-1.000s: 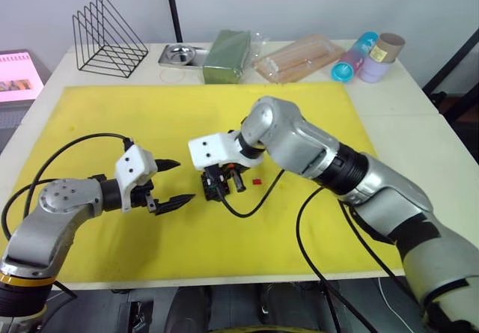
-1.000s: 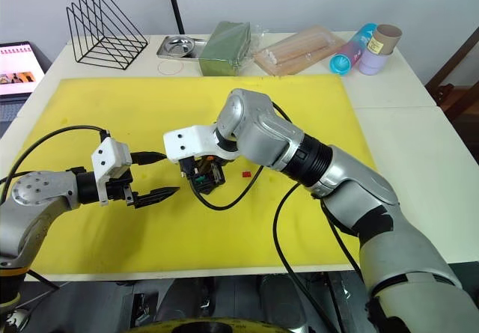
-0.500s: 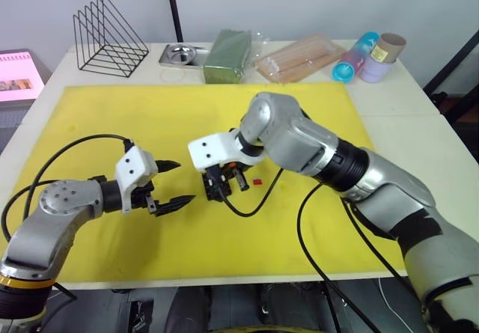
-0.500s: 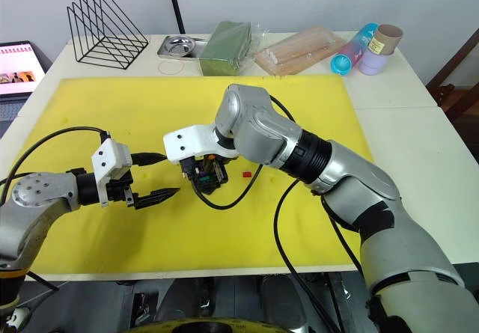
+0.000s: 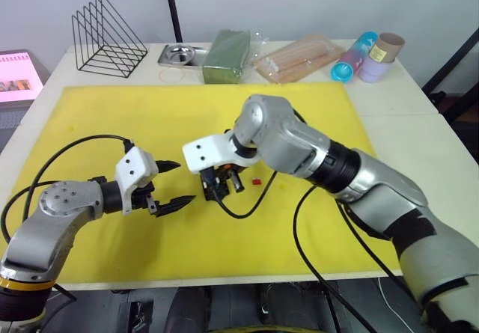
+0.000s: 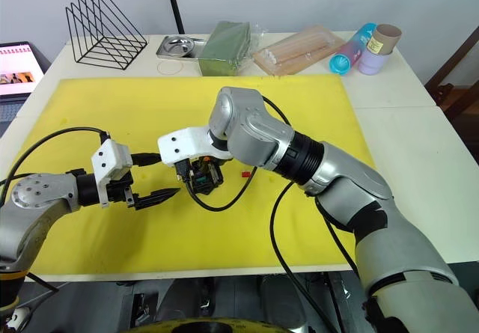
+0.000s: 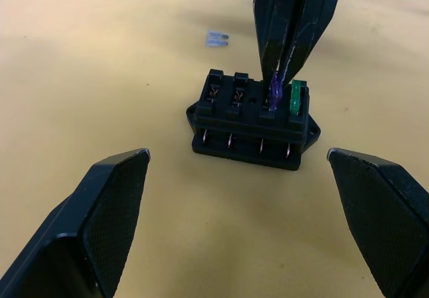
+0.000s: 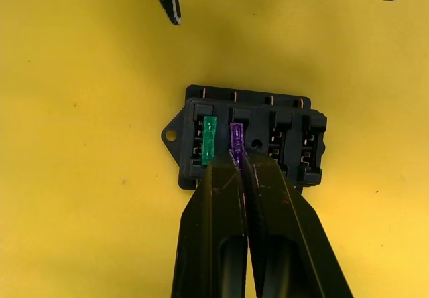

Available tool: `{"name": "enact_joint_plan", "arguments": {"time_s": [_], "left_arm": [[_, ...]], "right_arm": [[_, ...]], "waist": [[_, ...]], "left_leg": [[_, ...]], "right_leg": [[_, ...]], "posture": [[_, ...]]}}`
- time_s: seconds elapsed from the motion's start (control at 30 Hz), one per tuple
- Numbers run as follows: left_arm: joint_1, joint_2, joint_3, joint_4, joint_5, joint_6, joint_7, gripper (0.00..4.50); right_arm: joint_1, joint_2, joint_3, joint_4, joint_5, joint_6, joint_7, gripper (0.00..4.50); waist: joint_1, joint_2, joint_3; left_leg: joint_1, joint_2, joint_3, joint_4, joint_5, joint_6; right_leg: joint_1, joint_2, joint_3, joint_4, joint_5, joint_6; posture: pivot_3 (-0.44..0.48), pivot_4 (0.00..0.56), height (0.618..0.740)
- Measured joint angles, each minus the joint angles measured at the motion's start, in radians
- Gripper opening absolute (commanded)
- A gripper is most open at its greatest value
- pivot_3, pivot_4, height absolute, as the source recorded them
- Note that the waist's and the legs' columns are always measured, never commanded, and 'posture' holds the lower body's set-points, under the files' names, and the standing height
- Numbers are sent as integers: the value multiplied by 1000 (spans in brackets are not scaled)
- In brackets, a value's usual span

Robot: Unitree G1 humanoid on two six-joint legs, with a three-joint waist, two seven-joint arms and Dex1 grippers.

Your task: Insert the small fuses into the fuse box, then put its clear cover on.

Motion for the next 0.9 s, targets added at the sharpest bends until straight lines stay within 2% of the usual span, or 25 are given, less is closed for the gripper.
{"name": "enact_joint_plan", "arguments": {"time_s": [0.9], "left_arm": [[-2,8,48,22,-21,5,-24,4500]], "right_arm": [[-69,22,25,77,11,88,39,18]], "waist": [[2,0,0]], "left_leg": [[0,0,0,0,0,0]], "right_leg": [[0,0,0,0,0,0]], "posture": [[0,150,740]]}}
